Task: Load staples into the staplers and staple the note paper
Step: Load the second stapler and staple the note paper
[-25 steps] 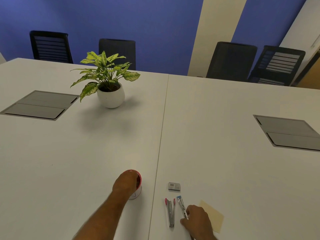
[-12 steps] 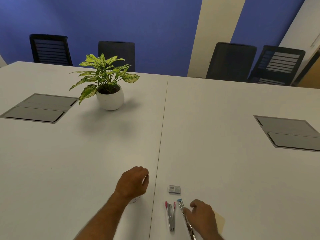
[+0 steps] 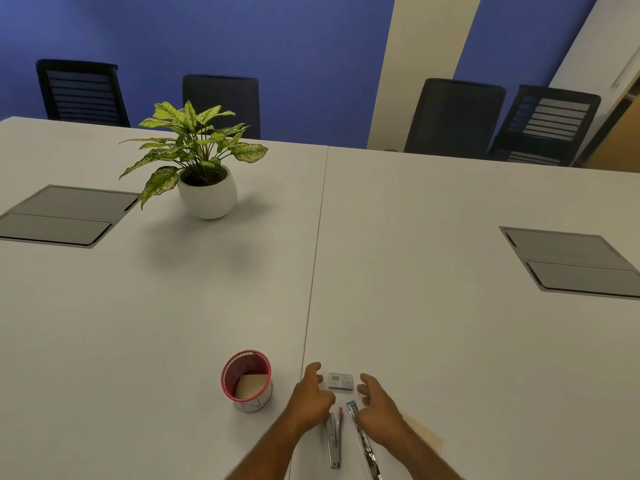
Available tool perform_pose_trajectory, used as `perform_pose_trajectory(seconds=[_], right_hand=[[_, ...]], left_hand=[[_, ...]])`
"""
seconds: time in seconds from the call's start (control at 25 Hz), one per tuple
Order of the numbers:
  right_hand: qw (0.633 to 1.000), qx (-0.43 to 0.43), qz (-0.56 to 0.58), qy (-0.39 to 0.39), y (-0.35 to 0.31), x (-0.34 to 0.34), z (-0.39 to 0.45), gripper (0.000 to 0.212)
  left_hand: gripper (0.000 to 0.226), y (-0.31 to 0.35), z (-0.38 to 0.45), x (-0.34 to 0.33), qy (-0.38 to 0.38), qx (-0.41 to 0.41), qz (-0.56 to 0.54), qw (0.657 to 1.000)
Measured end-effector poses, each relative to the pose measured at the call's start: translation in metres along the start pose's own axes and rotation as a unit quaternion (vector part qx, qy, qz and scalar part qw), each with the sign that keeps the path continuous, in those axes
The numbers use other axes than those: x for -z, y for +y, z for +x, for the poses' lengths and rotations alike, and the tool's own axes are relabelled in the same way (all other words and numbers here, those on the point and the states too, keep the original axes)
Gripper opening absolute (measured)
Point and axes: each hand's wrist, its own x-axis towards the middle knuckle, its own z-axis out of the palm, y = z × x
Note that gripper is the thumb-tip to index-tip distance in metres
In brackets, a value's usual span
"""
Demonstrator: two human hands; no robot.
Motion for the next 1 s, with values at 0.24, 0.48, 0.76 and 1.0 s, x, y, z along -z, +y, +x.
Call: perform_pose_trajectory(seconds=[0.24, 0.48, 0.76, 1.0], right_hand=[[0.998, 0.004, 0.009, -0.062, -0.001, -0.002, 0.009, 0.089], [0.994, 0.008, 0.097, 0.043, 0.0, 0.002, 0.01, 0.073], [0.926, 0.002, 0.338, 0.166, -0.005, 0.009, 0.002, 0.027], [0.904, 0.017, 0.41, 0.119, -0.008, 0.011, -0.011, 0.027]], left_hand=[[0.085, 0.006, 0.0, -0.004, -0.034, 0.03, -0.057, 0.997], [0.076, 0.008, -0.006, -0.004, 0.023, 0.03, -0.111, 0.993], [0.045, 0.008, -0.019, -0.01, 0.11, -0.019, -0.176, 0.978], [0.028, 0.006, -0.023, -0.003, 0.124, 0.009, -0.306, 0.944]])
